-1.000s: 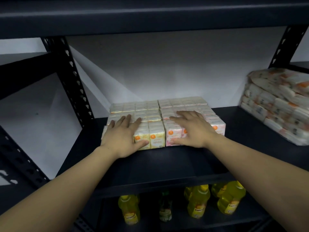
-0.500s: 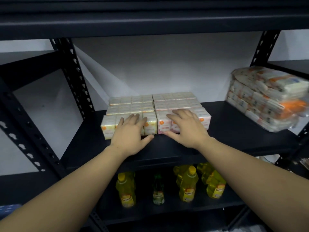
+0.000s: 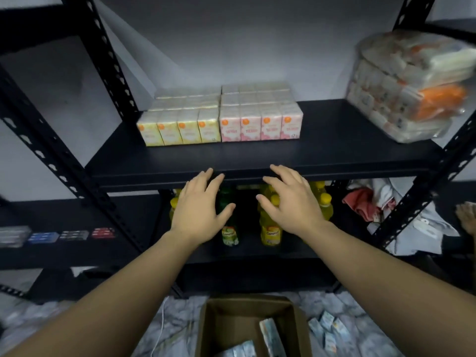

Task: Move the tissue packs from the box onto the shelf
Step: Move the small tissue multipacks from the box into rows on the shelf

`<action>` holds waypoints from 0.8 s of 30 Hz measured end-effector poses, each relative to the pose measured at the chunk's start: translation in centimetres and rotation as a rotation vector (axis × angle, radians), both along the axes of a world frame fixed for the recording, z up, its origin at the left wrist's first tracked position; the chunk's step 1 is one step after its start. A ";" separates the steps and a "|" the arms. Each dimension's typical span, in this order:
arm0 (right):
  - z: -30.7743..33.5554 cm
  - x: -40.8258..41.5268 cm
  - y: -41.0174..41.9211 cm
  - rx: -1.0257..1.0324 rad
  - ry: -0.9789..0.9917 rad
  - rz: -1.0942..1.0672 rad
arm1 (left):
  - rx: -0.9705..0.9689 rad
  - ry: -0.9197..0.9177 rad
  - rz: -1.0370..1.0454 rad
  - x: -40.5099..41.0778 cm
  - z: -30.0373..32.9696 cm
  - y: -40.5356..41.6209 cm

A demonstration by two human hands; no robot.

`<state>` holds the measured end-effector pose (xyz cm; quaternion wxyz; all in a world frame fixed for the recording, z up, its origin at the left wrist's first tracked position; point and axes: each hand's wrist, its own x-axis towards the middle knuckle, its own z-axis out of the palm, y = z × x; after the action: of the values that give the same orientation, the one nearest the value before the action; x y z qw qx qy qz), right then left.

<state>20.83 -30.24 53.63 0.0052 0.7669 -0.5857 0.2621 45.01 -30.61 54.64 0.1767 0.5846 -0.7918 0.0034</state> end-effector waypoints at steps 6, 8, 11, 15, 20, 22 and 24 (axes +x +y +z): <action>-6.2 -0.9 3.8 0.104 -0.069 0.001 | 0.109 0.022 -0.004 -0.5 -6.2 4.1; -9.0 -1.1 4.8 0.164 -0.085 -0.009 | 0.162 0.013 -0.008 -0.3 -8.8 5.1; -13.8 -1.1 6.2 0.273 -0.101 -0.031 | 0.232 0.002 -0.012 -0.1 -13.3 6.3; -22.3 -0.7 8.1 0.437 -0.139 -0.084 | 0.358 0.017 -0.030 0.7 -21.5 7.3; -34.3 -0.2 10.3 0.611 -0.211 -0.185 | 0.479 0.020 -0.070 1.6 -34.3 8.0; -39.5 0.2 11.0 0.679 -0.243 -0.241 | 0.541 0.007 -0.060 1.8 -39.7 8.4; -44.6 0.6 11.5 0.739 -0.237 -0.292 | 0.607 -0.013 -0.050 2.0 -45.0 8.8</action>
<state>21.42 -18.77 9.03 -0.3005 0.5906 -0.7397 0.1172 46.97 -21.84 9.59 -0.0113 0.5910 -0.7719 -0.2341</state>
